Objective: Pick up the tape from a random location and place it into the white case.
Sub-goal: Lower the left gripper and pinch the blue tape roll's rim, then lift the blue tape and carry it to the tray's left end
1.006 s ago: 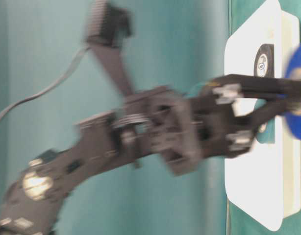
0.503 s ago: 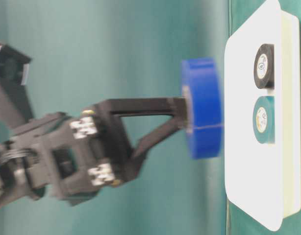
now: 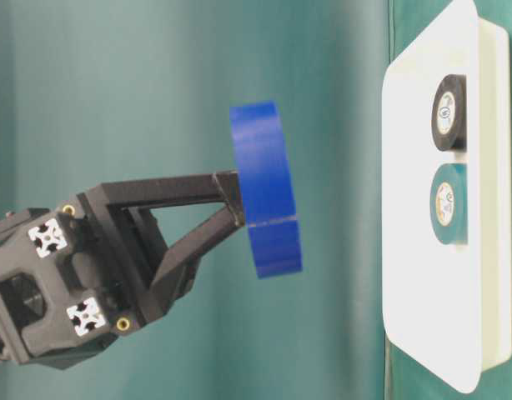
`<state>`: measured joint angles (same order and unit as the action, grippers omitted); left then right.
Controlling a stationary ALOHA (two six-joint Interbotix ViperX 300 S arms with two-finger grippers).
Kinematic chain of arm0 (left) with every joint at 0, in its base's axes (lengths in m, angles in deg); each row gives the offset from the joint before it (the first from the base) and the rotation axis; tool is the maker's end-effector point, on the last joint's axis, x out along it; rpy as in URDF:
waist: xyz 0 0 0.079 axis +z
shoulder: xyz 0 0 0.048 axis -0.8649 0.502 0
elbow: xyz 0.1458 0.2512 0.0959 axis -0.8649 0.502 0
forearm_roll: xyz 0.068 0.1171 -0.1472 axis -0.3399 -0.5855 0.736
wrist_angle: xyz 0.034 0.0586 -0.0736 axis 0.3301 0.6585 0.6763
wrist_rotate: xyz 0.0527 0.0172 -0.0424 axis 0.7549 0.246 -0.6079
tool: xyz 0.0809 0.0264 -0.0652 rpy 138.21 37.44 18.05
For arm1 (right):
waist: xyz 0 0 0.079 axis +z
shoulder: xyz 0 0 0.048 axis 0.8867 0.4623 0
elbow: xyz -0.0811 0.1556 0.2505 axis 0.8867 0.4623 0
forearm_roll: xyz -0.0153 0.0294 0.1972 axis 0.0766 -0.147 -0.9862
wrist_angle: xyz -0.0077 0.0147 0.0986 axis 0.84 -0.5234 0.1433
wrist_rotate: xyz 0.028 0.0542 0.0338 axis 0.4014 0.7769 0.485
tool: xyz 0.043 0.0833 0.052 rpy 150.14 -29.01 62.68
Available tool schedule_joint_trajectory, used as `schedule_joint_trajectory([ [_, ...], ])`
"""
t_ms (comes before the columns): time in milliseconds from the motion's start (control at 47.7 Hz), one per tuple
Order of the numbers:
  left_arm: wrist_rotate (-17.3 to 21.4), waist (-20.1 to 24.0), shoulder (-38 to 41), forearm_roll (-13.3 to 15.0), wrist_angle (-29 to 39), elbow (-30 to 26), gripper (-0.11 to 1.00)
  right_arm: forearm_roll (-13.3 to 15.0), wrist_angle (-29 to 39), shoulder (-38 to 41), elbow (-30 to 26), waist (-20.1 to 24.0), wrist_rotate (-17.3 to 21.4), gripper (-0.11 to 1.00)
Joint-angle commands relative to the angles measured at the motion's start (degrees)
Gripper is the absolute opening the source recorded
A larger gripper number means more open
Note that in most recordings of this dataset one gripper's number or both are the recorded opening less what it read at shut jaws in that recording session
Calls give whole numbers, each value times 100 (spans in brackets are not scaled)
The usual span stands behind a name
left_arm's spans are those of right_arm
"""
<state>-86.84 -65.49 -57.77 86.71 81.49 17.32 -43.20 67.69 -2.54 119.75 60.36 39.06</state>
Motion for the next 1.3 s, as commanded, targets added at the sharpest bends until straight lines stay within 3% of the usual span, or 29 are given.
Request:
schedule_joint_trajectory([
  [0, -9, -18, -202, 0, -18, -105, 23, 9, -26, 26, -149, 0, -9, 89],
  [755, -9, -18, -255, 0, 35, -44, 23, 9, 9, 26, -167, 0, -9, 89],
  [1279, -9, -149, -1002, 0, -114, 923, 23, 9, 18, 26, -167, 0, 0, 89],
])
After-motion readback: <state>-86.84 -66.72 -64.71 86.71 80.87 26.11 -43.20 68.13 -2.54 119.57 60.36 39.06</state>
